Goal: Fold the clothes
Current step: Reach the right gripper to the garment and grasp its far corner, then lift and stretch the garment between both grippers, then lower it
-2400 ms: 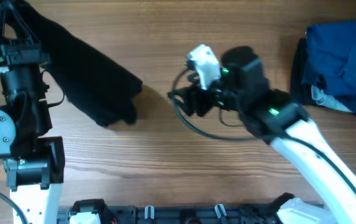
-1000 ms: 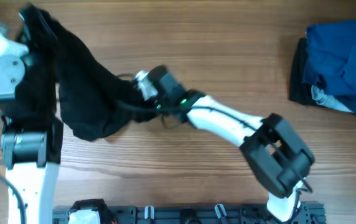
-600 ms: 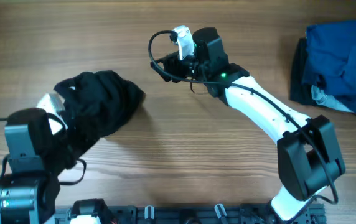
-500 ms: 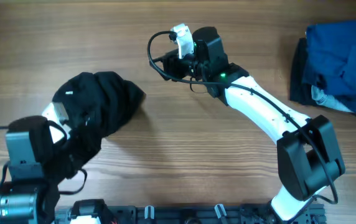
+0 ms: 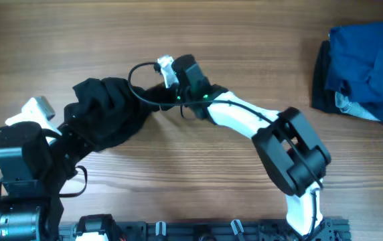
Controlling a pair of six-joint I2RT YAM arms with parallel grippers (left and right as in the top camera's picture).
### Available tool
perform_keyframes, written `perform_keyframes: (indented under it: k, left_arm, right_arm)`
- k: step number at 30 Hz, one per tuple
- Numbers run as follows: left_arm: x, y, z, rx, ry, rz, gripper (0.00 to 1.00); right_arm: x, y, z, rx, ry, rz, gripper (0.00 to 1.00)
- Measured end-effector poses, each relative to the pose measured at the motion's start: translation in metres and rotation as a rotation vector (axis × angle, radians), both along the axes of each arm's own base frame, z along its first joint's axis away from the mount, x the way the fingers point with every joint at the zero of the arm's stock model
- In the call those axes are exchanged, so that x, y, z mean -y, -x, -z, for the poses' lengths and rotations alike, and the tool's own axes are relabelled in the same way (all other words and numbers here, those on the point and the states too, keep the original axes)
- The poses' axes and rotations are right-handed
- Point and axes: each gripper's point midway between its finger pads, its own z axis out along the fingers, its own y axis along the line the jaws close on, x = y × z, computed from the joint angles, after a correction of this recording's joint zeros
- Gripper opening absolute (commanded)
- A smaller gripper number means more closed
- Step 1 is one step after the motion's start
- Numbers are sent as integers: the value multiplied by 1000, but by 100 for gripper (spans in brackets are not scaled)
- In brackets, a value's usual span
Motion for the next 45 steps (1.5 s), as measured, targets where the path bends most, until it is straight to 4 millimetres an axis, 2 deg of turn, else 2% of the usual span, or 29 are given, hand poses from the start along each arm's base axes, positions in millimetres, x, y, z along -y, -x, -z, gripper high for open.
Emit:
perform_keyframes:
  k: [2,5,8,13,16,19,22,24,25,29,32,34,36,38,40,42,43,45]
  left_arm:
    - [-10,-3,-3,15,-34,-47,4]
    - [-21,-8,-2,13,-72,-99,4]
    - [-27,-14,5,-18,-91,-124,4]
    - [-32,-27,23,-97,-106,-137,4]
    - [-33,-31,29,-124,-109,-140,4]
    - [-33,-35,33,-139,-110,-139,4]
    - [-34,-35,34,-142,-115,-145,4]
    - [-36,-35,34,-143,-120,-151,4]
    - [-36,-35,34,-143,-122,-154,4]
    - [-38,-35,34,-143,-127,-160,4]
    - [-38,-35,34,-143,-129,-162,4]
    - [-39,-35,34,-143,-132,-165,4]
    - [-41,-34,34,-143,-139,-174,4]
    - [-42,-37,31,-131,-143,-180,4]
    - [-42,-39,29,-117,-143,-181,4]
    - [-42,-40,27,-109,-142,-181,4]
    - [-42,-40,28,-110,-142,-181,4]
    - [-42,-40,29,-115,-142,-180,4]
  right_arm:
    - [7,-3,16,-46,37,70,84]
    - [13,-12,18,-47,53,151,82]
    - [6,-12,20,-46,41,179,77]
    - [-12,4,34,-89,34,183,55]
    - [-12,4,38,-114,29,219,45]
    - [-10,4,55,-154,34,251,37]
    - [-12,1,56,-165,16,269,30]
    - [-12,1,57,-170,15,277,20]
    - [-12,1,58,-174,14,280,4]
    - [-11,1,59,-181,17,287,4]
    - [-2,5,65,-214,67,289,4]
    - [14,4,60,-230,121,294,4]
    - [52,-6,34,-240,179,333,4]
    - [97,-17,-1,-256,197,403,5]
    - [161,-31,-49,-256,179,521,4]
    - [207,-30,-75,-281,180,604,4]
    - [229,-22,-82,-313,194,641,4]
    - [257,-3,-84,-378,242,674,4]
